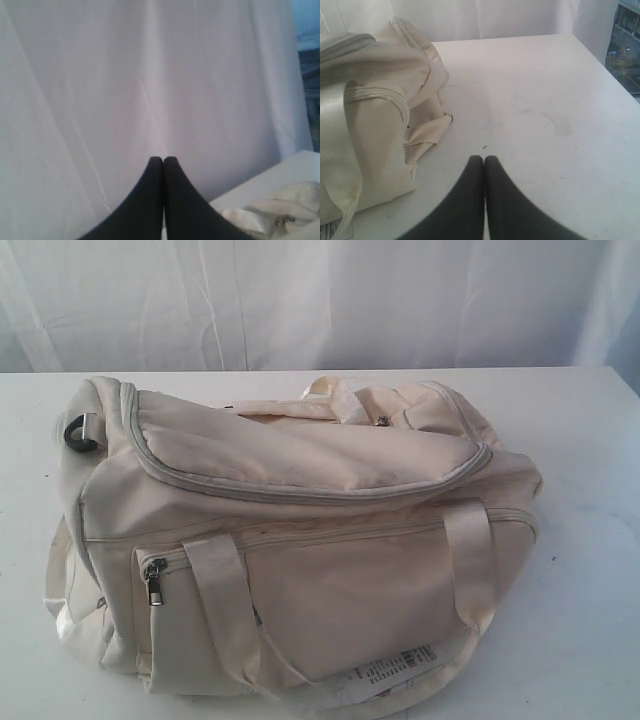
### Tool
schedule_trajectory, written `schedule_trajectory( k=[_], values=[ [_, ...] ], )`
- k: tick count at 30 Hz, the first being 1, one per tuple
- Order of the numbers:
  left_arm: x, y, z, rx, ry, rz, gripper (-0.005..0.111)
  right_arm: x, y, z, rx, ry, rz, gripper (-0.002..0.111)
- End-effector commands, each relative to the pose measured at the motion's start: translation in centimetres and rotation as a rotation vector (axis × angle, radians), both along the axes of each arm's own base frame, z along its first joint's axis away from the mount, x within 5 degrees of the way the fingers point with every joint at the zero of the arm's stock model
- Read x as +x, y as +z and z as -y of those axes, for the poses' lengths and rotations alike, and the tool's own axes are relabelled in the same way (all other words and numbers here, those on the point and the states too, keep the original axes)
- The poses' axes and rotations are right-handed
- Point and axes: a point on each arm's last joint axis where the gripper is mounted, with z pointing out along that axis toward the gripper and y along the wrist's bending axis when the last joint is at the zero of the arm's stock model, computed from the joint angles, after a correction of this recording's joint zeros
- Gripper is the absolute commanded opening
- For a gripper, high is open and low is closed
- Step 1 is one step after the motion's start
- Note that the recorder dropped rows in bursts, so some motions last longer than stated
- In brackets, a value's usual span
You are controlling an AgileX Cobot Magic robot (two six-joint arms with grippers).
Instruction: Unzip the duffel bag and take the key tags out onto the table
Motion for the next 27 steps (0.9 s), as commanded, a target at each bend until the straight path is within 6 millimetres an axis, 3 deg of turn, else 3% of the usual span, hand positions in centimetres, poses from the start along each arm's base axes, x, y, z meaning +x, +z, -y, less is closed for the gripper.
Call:
schedule_trajectory(
  k=[1, 8, 11, 12, 13, 15, 17, 20, 23, 27],
  values=[
    [1.1, -0.9, 0.9, 0.117, -0.095, -0.037, 0.0, 0.0, -0.1, 0.0, -0.006, -0.002, 0.004, 0.0],
    [1.1, -1.6, 1.4, 0.219, -0.138, -0.045, 0.0, 0.0, -0.1, 0.0, -0.006, -0.002, 0.004, 0.0],
    [1.2, -2.2, 3.0, 0.215, -0.301, -0.06, 0.0, 0.2, 0.7, -0.1, 0.039, 0.003, 0.094, 0.0],
    [1.2, -2.4, 3.6, 0.214, -0.355, -0.065, 0.0, 0.2, 1.6, -0.3, 0.149, 0.004, 0.165, 0.0],
    [1.2, -2.8, 4.5, 0.214, -0.424, -0.081, 0.0, 0.2, 2.7, -0.3, 0.382, -0.006, 0.247, 0.0],
    [1.4, -3.6, 5.7, 0.253, -0.496, -0.104, 0.002, -0.1, 4.9, 0.2, 0.603, -0.001, 0.462, 0.0],
    [2.2, -5.0, 6.2, 0.361, -0.481, -0.143, 0.014, -0.5, 6.1, 0.4, 0.664, 0.014, 0.591, 0.0],
    [3.5, -5.9, 5.8, 0.395, -0.372, -0.215, 0.033, -0.6, 6.7, 0.1, 0.618, 0.037, 0.518, 0.0],
    [4.6, -6.2, 5.2, 0.319, -0.259, -0.304, 0.052, -0.9, 8.3, -0.2, 0.426, 0.048, 0.439, 0.0],
    [5.6, -6.7, 4.7, 0.183, -0.161, -0.433, 0.063, 0.4, 11.9, -0.7, 0.372, 0.085, 0.399, 0.0]
  ],
)
